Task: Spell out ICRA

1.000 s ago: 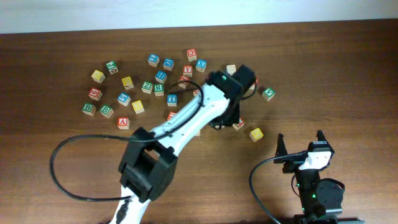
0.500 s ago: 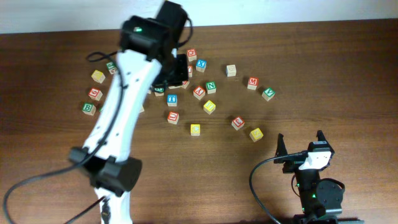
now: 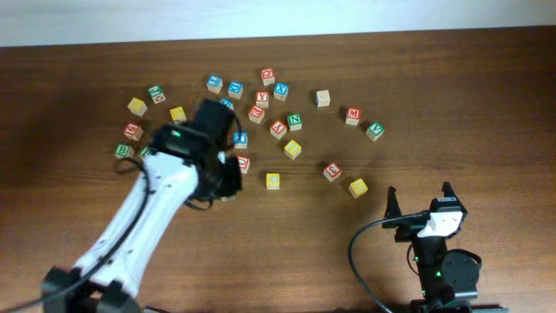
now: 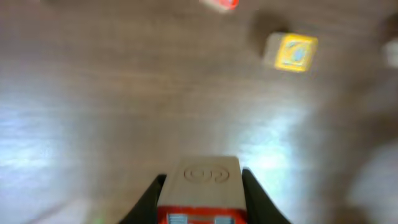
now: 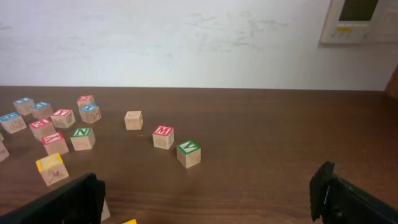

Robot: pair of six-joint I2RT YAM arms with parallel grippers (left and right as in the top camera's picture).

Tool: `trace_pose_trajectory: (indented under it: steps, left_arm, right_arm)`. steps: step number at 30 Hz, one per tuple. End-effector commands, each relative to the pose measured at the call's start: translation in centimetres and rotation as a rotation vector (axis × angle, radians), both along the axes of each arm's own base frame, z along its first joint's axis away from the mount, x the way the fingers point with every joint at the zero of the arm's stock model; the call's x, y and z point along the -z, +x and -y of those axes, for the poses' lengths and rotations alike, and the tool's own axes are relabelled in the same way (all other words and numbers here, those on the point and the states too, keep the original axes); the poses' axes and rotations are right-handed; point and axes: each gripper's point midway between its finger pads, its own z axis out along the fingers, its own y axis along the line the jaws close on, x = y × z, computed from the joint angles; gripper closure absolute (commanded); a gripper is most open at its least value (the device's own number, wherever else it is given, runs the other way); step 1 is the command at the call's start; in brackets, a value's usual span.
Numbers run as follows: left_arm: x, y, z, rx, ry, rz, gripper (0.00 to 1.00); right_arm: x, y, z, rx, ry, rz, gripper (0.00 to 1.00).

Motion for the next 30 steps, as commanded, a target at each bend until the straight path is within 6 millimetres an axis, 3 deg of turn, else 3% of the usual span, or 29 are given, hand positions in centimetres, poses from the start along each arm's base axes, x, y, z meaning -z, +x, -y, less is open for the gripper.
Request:
trace_pose_trajectory:
  steps: [1,6,10,15,21,30]
  left_arm:
    - [5.1,-2.1,0.2,-0.034,0.026,-0.091,0.79]
    - [9.2,-1.3,0.9,0.003,0.084,-0.086,0.79]
    - [11.0,-0.4,1.1,0.066,0.126,-0.068,0.79]
    - [11.2,0.2,1.4,0.134,0.123,-0.044,0.78]
    - [12.8,-0.7,1.1,0.143,0.136,-0.104,0.78]
    - [12.9,-0.7,1.2,0.143,0.136,-0.106,0.67]
  right_arm:
    - [0.3,0.0,0.3,0.014,-0.003,-0.005,0.02]
    - [0.3,0.0,0.3,0.014,-0.003,-0.006,0.02]
    - [0.3,0.0,0.3,0.014,-0.003,-0.005,0.02]
    - [0.3,0.0,0.3,0.014,-0.003,-0.006,0.02]
    - [0.3,0.0,0.3,0.014,-0.003,-0.005,0.01]
    - [0.3,0.0,0.3,0.014,-0.003,-0.005,0.02]
